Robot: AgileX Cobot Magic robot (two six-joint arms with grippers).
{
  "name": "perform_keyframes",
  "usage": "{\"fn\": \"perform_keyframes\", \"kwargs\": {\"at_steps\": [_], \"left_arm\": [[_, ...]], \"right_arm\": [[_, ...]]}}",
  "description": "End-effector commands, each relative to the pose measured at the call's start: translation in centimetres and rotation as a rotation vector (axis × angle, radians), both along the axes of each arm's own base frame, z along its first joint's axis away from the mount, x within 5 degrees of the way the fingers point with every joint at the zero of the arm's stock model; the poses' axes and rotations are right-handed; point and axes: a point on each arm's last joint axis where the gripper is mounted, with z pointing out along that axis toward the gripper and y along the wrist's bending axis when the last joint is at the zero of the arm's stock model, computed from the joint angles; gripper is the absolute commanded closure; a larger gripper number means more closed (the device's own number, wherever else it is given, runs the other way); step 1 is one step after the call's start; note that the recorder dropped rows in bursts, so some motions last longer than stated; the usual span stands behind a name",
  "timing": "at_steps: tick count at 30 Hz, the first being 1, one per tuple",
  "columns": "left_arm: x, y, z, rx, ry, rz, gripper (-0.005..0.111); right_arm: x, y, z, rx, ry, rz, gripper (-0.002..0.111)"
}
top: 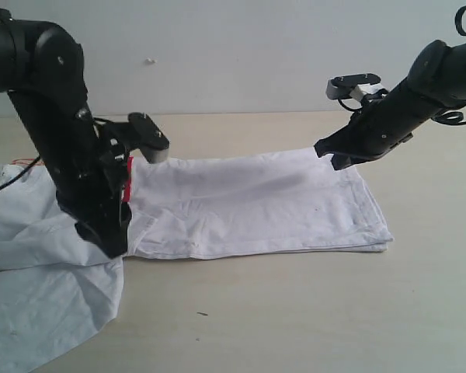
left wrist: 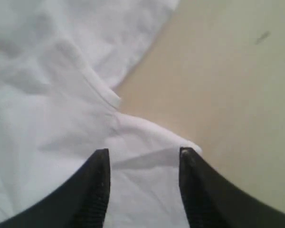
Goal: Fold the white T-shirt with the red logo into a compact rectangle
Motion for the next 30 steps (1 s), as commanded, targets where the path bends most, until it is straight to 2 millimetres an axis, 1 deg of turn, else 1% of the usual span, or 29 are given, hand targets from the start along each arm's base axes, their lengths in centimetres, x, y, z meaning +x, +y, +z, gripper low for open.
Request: {"fn": "perform_keyframes", "kwargs": {"at_steps": [1,3,6,8,10,12,14,16,18,20,22,27,28,30], "left_arm": [[-4.7,-0.8,-0.7,0.124,-0.012,0.019,0.061],[-6.4,-0.6,-1.9,0.148,-0.025,0.017,0.061],[-8.5,0.6,-4.4,0.200,0.000,0.028,0.061],[-9.7,1.5,-5.8,0.224,0.031,0.033,0.061],[-10.3,2.1,-6.9,0.224,0.020,0.031,0.061],[-10.3,2.1,-7.4,0.193,-0.022,0.032,0.061],[-9.9,2.0,-7.4,0.175,-0.066,0.031,0.059],[-9.4,1.9,-7.4,0.167,-0.115,0.033,0.051],[-9.1,2.0,-7.4,0.182,-0.151,0.040,0.046],[-9.0,2.2,-7.6,0.200,-0.157,0.045,0.047],[-9.0,2.3,-8.0,0.219,-0.137,0.051,0.049],[-9.2,2.4,-9.2,0.253,-0.086,0.062,0.050],[-9.3,2.4,-9.5,0.262,-0.069,0.062,0.053],[-9.5,2.6,-9.9,0.292,-0.034,0.057,0.066]], "right_arm": [[0.1,0.1,0.2,0.025,0.001,-0.025,0.108],[0.1,0.1,0.2,0.033,0.007,-0.043,0.108],[0.0,0.2,0.2,0.047,0.019,-0.049,0.108],[-0.1,0.3,0.2,0.061,0.027,-0.053,0.108],[-0.1,0.3,0.1,0.063,0.033,-0.050,0.108],[-0.2,0.4,0.1,0.065,0.039,-0.048,0.108],[-0.2,0.4,0.1,0.066,0.040,-0.047,0.108],[-0.2,0.4,0.1,0.066,0.042,-0.046,0.108],[-0.2,0.4,0.1,0.066,0.042,-0.046,0.108],[-0.2,0.4,0.1,0.065,0.041,-0.043,0.108],[-0.2,0.4,0.1,0.064,0.039,-0.044,0.108],[-0.2,0.4,0.1,0.064,0.039,-0.044,0.108],[-0.2,0.4,0.1,0.064,0.039,-0.044,0.108],[-0.2,0.4,0.1,0.064,0.039,-0.044,0.108]]}}
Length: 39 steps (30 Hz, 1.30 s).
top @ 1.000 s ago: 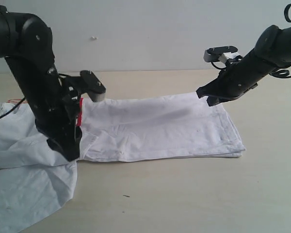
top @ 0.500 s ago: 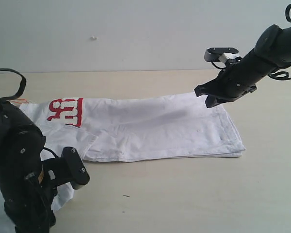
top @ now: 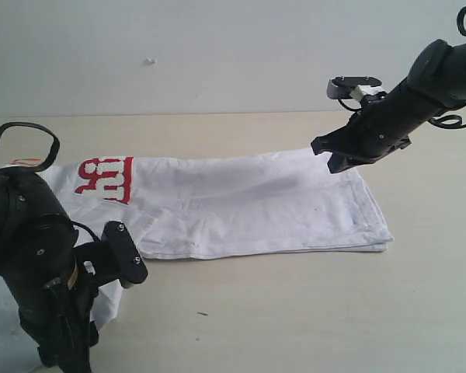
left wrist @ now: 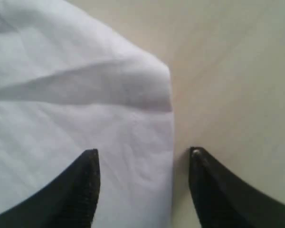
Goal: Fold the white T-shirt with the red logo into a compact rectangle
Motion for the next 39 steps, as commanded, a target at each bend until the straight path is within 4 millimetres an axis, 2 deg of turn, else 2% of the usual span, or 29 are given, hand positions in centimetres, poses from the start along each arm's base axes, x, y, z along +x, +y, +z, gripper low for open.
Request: {"fn": "perform_keyframes", "kwargs": {"at_steps": [1,5,9,15,20,22,27,29,32,35,39], "left_arm": [[-0.6,0.4,-1.5,0.062,0.080,0.017,0.073],[-0.7,0.7,-1.7,0.104,0.104,0.003,0.107],[-0.3,0.6,-1.0,0.126,0.104,-0.005,0.107],[-0.2,0.3,1.5,0.075,0.072,-0.042,0.107],[0.1,0.8,6.4,-0.008,-0.148,-0.120,0.107],[0.5,1.5,7.8,0.050,-0.247,-0.207,0.107],[2.5,0.7,9.1,0.068,-0.480,-0.460,0.107],[4.0,0.3,9.8,0.099,-0.623,-0.586,0.107],[6.8,0.4,9.2,0.169,-0.668,-0.708,0.107],[8.5,0.2,8.1,0.116,-0.659,-0.716,0.107],[9.9,-0.7,6.7,0.010,-0.657,-0.753,0.107]], "right_arm": [[0.1,0.0,0.1,-0.002,-0.007,0.002,0.108],[0.1,0.0,0.1,-0.002,-0.007,0.002,0.108],[0.1,0.0,0.1,-0.002,-0.007,0.002,0.108],[0.1,0.0,0.1,-0.002,-0.007,0.002,0.108],[0.1,0.0,0.1,-0.003,-0.009,0.001,0.108],[0.1,0.0,0.1,-0.002,-0.007,0.002,0.108],[0.1,0.0,0.1,-0.011,-0.010,0.012,0.108],[0.2,-0.1,0.1,-0.020,-0.022,0.010,0.108],[0.2,-0.1,0.1,-0.026,-0.026,0.023,0.108],[0.2,-0.1,0.2,-0.028,-0.030,0.023,0.108],[0.2,-0.1,0.2,-0.033,-0.037,0.027,0.108]]}}
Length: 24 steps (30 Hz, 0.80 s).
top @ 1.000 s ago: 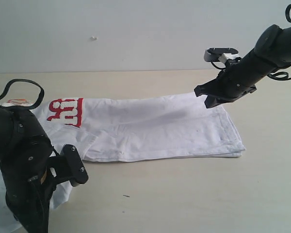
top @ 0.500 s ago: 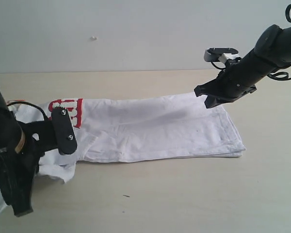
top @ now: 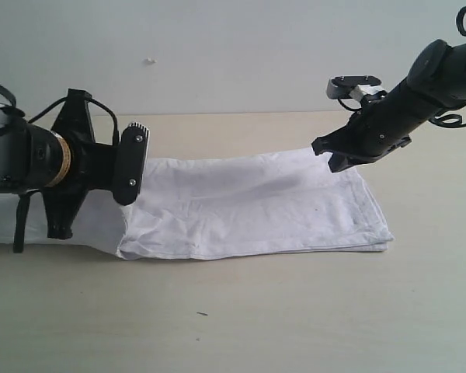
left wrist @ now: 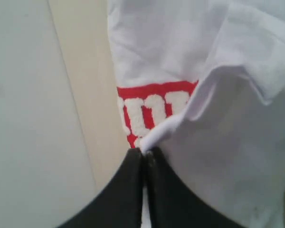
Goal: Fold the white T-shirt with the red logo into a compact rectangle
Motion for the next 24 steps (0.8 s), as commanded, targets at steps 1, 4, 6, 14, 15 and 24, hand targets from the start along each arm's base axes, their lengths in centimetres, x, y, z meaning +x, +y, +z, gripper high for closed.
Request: {"fn": "perform_keyframes", "kwargs": {"at_steps": [1,4,6,14,15,24], "left_arm": [[1.5,-1.2,-1.1,-0.105,0.024,-0.080,0.107],[3.4,-1.2,-2.0,-0.137,0.036,-0.050,0.096],[4.0,-1.0,-2.6,-0.147,0.047,-0.020,0.086],[4.3,-0.4,-3.8,-0.124,0.073,0.072,0.053],[4.3,-0.4,-3.6,-0.136,0.070,0.083,0.053],[3.6,0.0,-0.7,-0.539,0.093,0.470,0.101]], "right_arm": [[0.2,-0.1,0.2,-0.018,-0.026,0.011,0.108],[0.2,-0.1,0.2,-0.018,-0.028,0.010,0.108],[0.2,-0.1,0.2,-0.018,-0.028,0.010,0.108],[0.2,-0.1,0.2,-0.018,-0.028,0.010,0.108],[0.2,-0.1,0.2,-0.018,-0.028,0.010,0.108],[0.2,-0.1,0.2,-0.017,-0.024,0.012,0.108]]}}
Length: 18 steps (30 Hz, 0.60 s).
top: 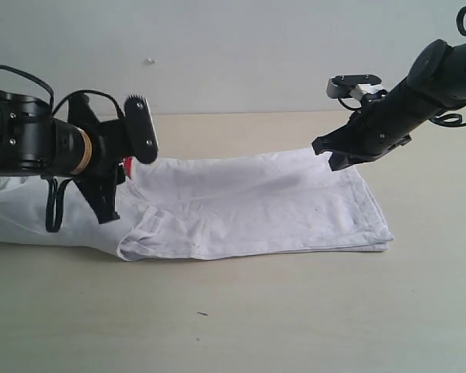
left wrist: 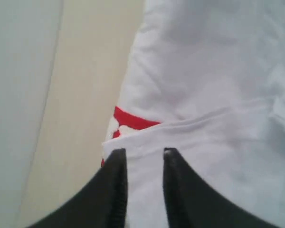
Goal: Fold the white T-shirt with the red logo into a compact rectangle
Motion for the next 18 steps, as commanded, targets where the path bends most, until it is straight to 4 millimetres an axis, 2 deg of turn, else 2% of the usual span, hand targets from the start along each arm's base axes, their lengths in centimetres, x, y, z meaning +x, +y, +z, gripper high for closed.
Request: {"fn": "perform_keyframes", "kwargs": {"at_steps": [1,4,7,12,16,18], "left_arm": [[-0.5,0.5,1.0,-0.164,0.063,0.224,0.106],[-1.6,1.2,-0.9,-0.095,0.195,0.273,0.107],[-3.0,1.7,-3.0,0.006,0.319,0.226,0.107],[-3.1,2.2,-4.3,-0.020,0.380,0.299,0.107],[-3.4,3.3,-6.3,0.059,0.470,0.352,0.107],[-3.4,3.3,-6.4,0.078,0.476,0.339,0.107]], "right_arm": [[0.1,0.0,0.1,-0.010,-0.010,0.011,0.108],[0.1,0.0,0.1,-0.009,-0.008,0.011,0.108],[0.0,0.0,0.1,-0.008,-0.007,0.012,0.108],[-0.1,0.1,0.1,0.003,0.015,0.016,0.108],[-0.2,0.2,0.1,0.014,0.027,0.016,0.108],[-0.2,0.2,0.1,0.014,0.027,0.016,0.108]]}}
